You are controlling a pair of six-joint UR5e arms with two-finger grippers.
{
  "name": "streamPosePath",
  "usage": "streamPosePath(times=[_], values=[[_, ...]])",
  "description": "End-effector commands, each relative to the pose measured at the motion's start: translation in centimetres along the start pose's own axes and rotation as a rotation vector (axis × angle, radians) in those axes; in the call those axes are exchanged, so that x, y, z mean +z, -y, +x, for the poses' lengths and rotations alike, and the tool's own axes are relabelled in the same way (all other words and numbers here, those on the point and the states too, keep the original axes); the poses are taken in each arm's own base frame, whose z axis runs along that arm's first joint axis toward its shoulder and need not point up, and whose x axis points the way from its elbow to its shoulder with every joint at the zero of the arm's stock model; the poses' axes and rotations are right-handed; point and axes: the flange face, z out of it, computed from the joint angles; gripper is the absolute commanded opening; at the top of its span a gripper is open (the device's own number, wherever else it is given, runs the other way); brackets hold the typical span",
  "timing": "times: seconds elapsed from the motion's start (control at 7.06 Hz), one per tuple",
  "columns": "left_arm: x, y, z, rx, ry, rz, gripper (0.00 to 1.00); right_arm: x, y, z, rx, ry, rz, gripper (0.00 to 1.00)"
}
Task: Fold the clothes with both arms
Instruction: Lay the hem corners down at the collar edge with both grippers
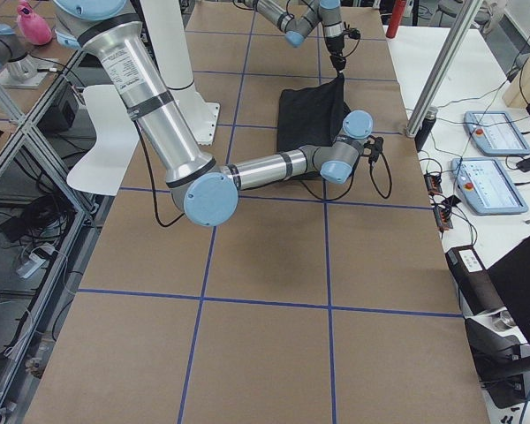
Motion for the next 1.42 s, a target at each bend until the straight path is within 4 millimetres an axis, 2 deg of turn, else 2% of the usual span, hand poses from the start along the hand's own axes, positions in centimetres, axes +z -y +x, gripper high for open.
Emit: streamPosePath(times=[0.0,0.42,0.57,0.85,1.27], values=[[0.3,0.4,-0.3,-0.004,0.010,0.001,0.00,0.0,0.0,-0.1,-0.004,0.001,0.002,0.00],[-0.2,2.0,-1.1,-0.008,0.013,0.021,0.00,-0.5,0.5,-0.6,-0.007,0.004,0.024,0.00],[0.2,2.1,-1.4,-0.011,0.020,0.018,0.00,-0.5,0.7,-0.6,-0.006,0.002,0.036,0.00],[0.2,2.0,-1.0,-0.010,0.015,0.018,0.00,-0.1,1.0,-0.1,0.000,-0.007,0.039,0.00],[0.0,1.7,-0.2,-0.006,0.003,0.015,0.00,0.6,0.4,-0.6,-0.011,-0.005,0.027,0.00]])
